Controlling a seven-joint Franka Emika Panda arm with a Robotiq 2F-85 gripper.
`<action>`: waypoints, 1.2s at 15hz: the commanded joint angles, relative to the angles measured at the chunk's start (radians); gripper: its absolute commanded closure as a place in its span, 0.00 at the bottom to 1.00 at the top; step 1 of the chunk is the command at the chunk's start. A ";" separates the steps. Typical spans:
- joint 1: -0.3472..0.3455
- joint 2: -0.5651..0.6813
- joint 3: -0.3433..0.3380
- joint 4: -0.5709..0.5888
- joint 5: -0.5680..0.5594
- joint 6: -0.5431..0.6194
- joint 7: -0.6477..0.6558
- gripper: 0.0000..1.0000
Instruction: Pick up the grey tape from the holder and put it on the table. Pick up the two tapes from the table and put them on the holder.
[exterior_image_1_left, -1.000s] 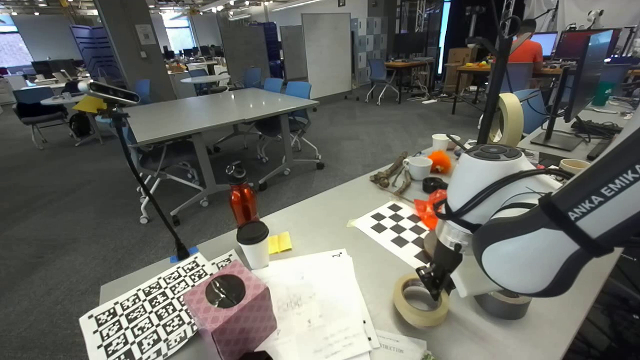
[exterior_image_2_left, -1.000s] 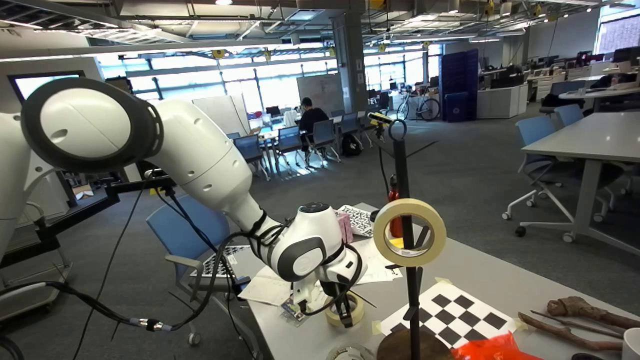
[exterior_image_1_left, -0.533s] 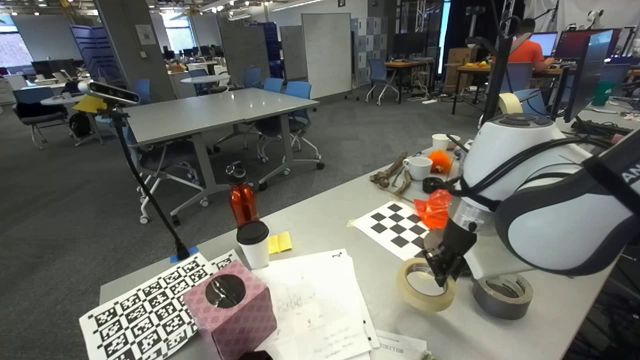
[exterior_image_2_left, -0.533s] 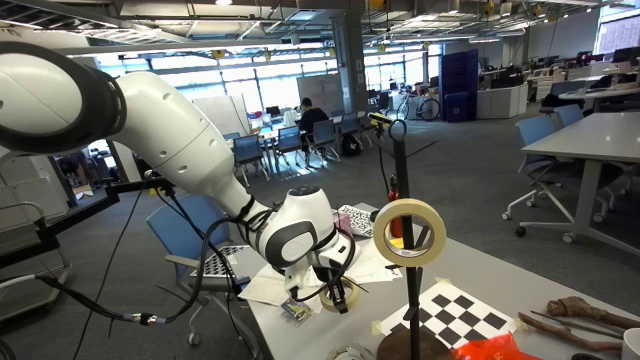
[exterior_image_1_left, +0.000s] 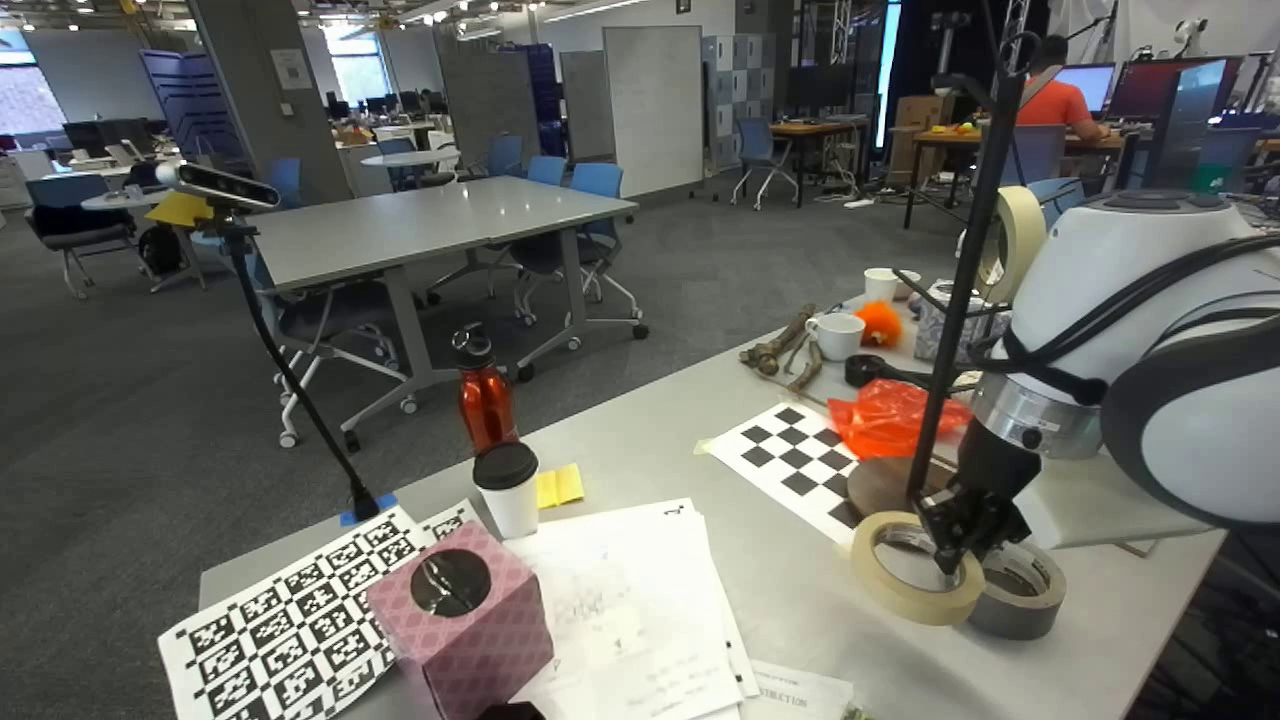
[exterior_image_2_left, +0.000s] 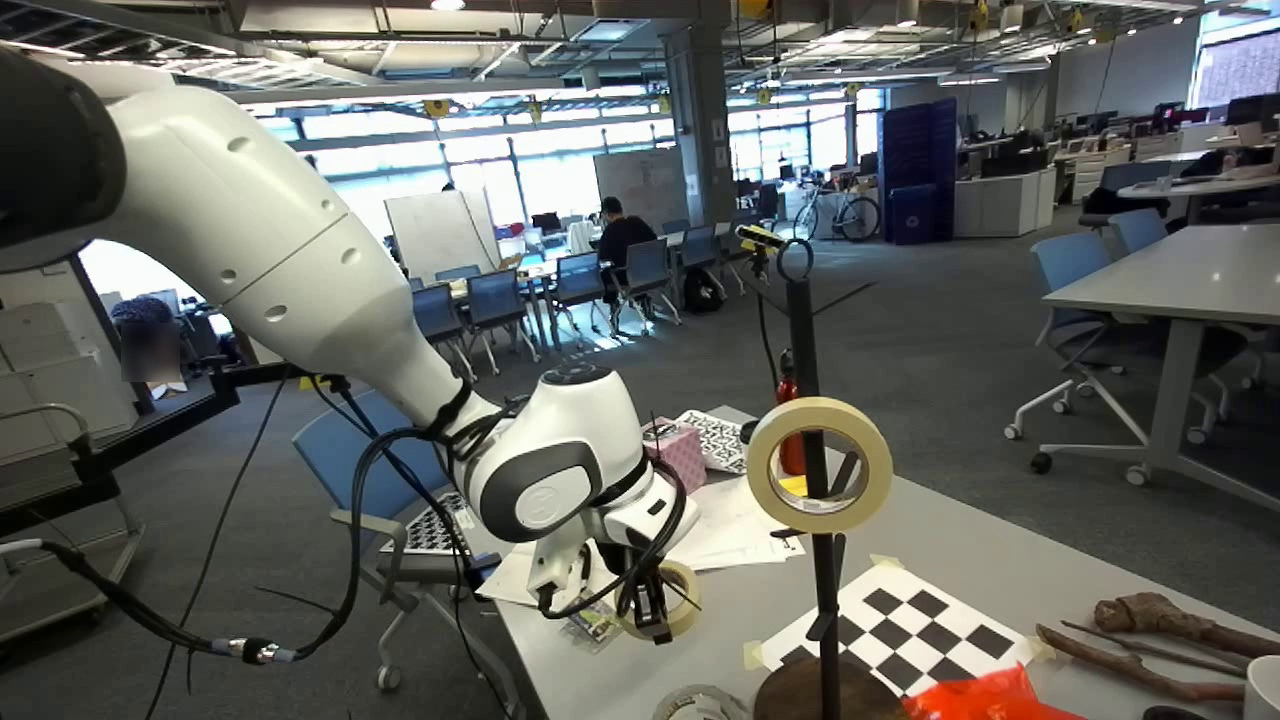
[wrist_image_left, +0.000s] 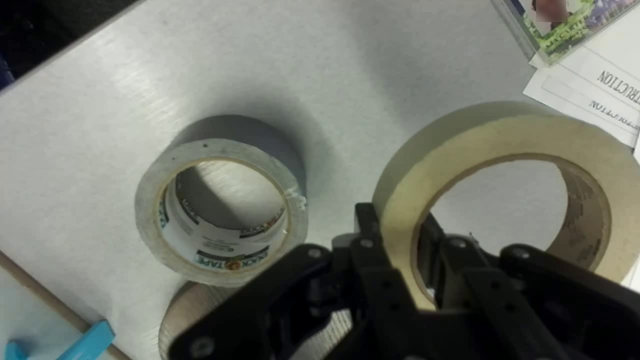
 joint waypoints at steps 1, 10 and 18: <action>-0.020 -0.102 -0.021 -0.104 -0.034 0.020 0.050 0.95; -0.126 -0.140 -0.057 -0.142 -0.100 0.006 0.069 0.79; -0.139 -0.153 -0.058 -0.152 -0.109 0.005 0.077 0.95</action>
